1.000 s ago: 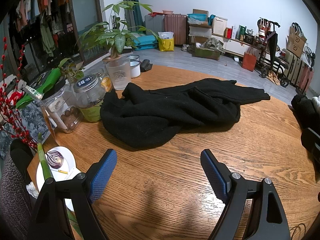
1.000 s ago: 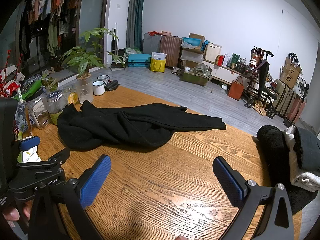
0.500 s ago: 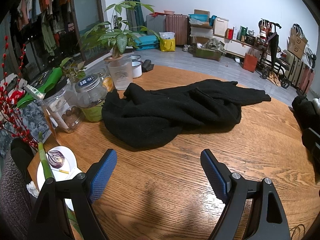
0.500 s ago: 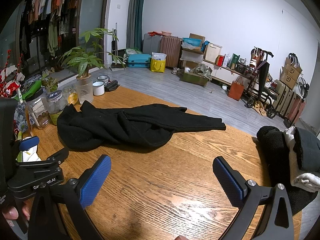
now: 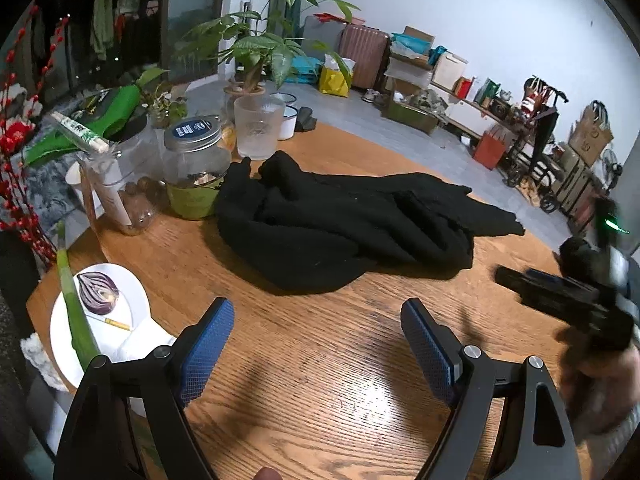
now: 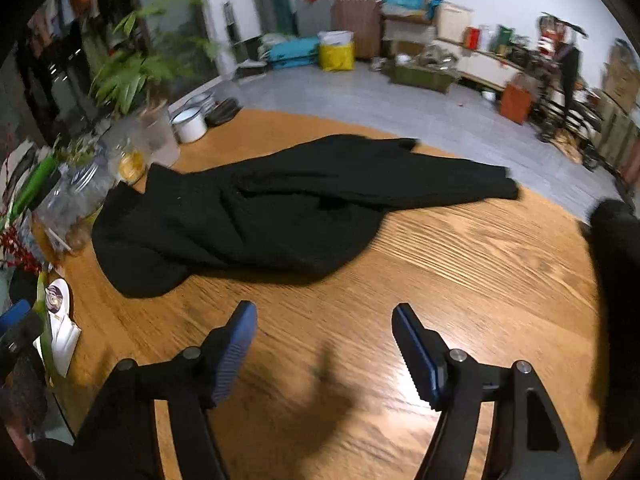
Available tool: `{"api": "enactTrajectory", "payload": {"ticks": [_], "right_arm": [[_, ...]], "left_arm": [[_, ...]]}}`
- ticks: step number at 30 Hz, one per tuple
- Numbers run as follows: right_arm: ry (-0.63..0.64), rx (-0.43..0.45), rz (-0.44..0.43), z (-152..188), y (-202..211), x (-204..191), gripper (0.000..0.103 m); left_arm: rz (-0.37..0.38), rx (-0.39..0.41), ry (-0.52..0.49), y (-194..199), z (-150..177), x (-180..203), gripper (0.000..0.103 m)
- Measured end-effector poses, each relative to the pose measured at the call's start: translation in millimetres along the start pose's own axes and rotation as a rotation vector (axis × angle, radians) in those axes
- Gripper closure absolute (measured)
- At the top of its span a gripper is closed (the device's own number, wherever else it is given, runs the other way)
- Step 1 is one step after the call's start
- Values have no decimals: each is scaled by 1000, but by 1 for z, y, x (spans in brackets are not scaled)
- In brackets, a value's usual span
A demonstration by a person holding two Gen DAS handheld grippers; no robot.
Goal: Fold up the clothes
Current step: 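Grasp the black garment's edge with the right gripper and lift it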
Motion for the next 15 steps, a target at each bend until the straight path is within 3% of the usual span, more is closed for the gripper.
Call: {"api": "enactTrajectory", "payload": {"ticks": [4, 7, 9, 10, 11, 13, 15], "right_arm": [[49, 16, -14, -26, -22, -32, 18], [125, 16, 77, -40, -49, -49, 19], [175, -26, 123, -41, -70, -57, 53], [188, -53, 101, -39, -77, -62, 74], [194, -60, 86, -37, -76, -65, 84], [207, -68, 58, -35, -71, -69, 97], [207, -1, 40, -40, -41, -65, 97]], "left_arm": [[21, -8, 5, 0, -2, -8, 18], [13, -15, 12, -1, -4, -17, 18], [4, -22, 23, -2, -4, -24, 18], [0, -25, 27, -2, -4, -27, 18], [-2, -27, 32, -2, -3, -30, 18], [3, -26, 44, 0, -3, -33, 18], [10, -16, 49, 4, -4, -34, 18]]}}
Point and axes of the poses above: each gripper's, at about its wrist camera, not at the fingertips, and y roughly against the way its jaws point, x to its right, z to its underside, the point moved 9 cm from there along -y, roughly the way its jaws point, and after that the axes turned 13 degrees about z, right-handed, at the moved point
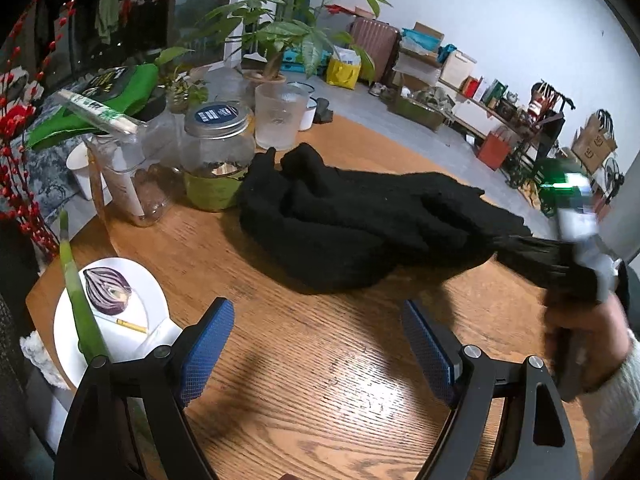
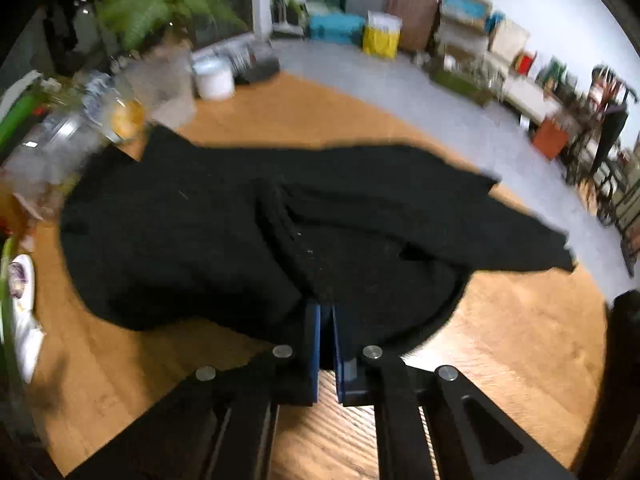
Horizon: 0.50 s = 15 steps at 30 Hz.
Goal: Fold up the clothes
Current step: 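Grasp the black garment's edge with the right gripper and lift it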
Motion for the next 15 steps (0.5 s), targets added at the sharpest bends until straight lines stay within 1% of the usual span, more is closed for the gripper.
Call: {"api": "enactTrajectory", "payload": {"ticks": [1, 4, 5, 6, 10, 11, 12, 13, 14, 15], "right_arm": [[-5, 38, -10, -2, 18, 5, 98], [-33, 154, -49, 4, 90, 25, 98], [-38, 189, -56, 7, 113, 32, 99], [-42, 226, -60, 11, 137, 39, 102], [-54, 403, -10, 29, 232, 77, 103], [-62, 414, -3, 31, 243, 82, 103], [-68, 407, -9, 35, 252, 87, 102], [-75, 398, -13, 39, 259, 92, 98], [-86, 375, -7, 46, 256, 96, 63], [-97, 352, -2, 52, 253, 100, 39]], "left_arm": [[5, 6, 1, 2, 0, 0, 18], [21, 23, -2, 8, -2, 3, 18], [23, 24, -4, 9, -2, 5, 18], [25, 25, -6, 10, -2, 7, 18], [39, 40, -15, 15, -1, 16, 18], [42, 43, -16, 15, -1, 19, 18], [44, 40, -13, 15, 0, 20, 18], [48, 36, -8, 15, 1, 22, 18], [53, 32, -3, 14, 3, 24, 18], [52, 29, -2, 13, 4, 25, 18]]}}
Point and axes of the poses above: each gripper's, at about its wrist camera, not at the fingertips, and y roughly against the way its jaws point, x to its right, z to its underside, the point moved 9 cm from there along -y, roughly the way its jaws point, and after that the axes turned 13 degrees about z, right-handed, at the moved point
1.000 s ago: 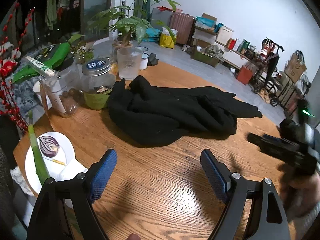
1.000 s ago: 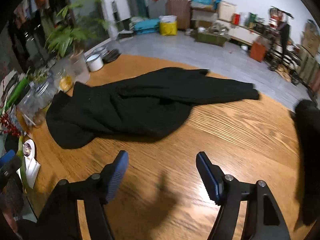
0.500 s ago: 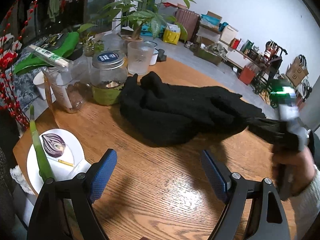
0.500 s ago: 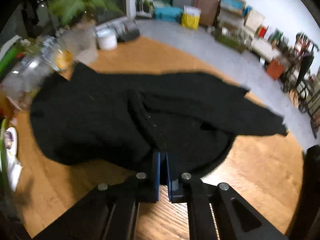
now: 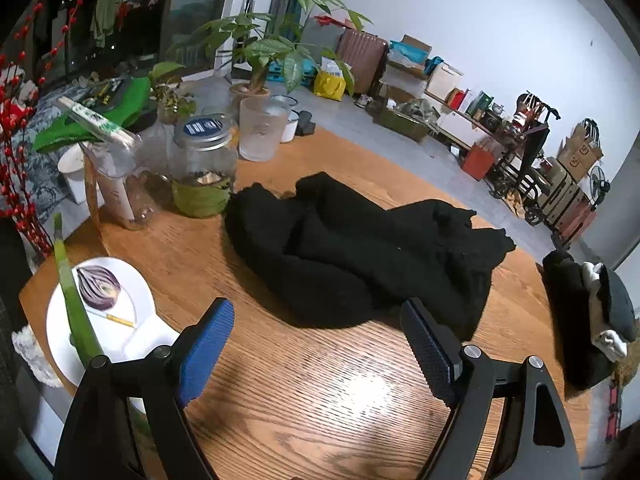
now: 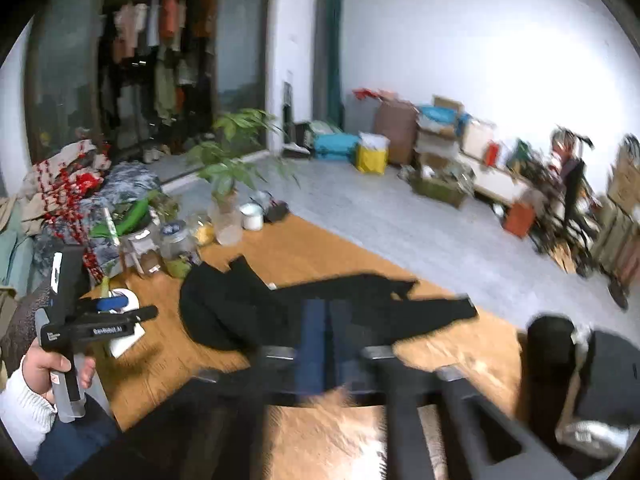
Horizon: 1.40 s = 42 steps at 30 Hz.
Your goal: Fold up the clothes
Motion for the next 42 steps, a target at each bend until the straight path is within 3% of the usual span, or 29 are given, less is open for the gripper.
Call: {"api": "enactTrajectory", "payload": {"ticks": [1, 5, 8, 12, 17, 18, 20, 22, 25, 28, 32, 37, 42], "right_arm": [[-10, -22, 9, 6, -1, 4, 11], [-59, -208, -36, 59, -40, 8, 37], [-91, -305, -57, 96, -77, 2, 41], [-102, -345, -94, 117, -129, -27, 44], [-52, -357, -117, 121, -178, -63, 46], [-23, -365, -116, 124, -189, -70, 50], [41, -371, -115, 131, -202, -80, 92], [110, -366, -115, 138, -207, -85, 98], [212, -299, -126, 144, -190, -84, 99], [269, -240, -139, 151, -168, -78, 99], [171, -230, -106, 155, -144, -50, 99], [14, -146, -57, 100, -94, -10, 99], [-106, 38, -72, 8, -14, 11, 99]], "left_arm": [[0, -4, 0, -1, 1, 1, 18], [15, -22, -3, -4, 6, 6, 18], [43, -27, 3, -5, 8, 7, 18], [54, -36, 30, -8, 7, -3, 18], [-20, -66, 26, -20, 7, -23, 18], [-26, -76, 23, -23, 8, -24, 18], [-37, -98, 18, -29, 10, -26, 18], [-36, -111, 12, -32, 13, -24, 18], [-12, -118, 15, -32, 19, -12, 18], [17, -106, -57, -29, 22, 15, 18], [-20, -64, -174, -23, 20, 30, 18], [30, -119, 8, -28, 25, 7, 18], [28, -148, -22, -32, 30, 6, 18]]}}
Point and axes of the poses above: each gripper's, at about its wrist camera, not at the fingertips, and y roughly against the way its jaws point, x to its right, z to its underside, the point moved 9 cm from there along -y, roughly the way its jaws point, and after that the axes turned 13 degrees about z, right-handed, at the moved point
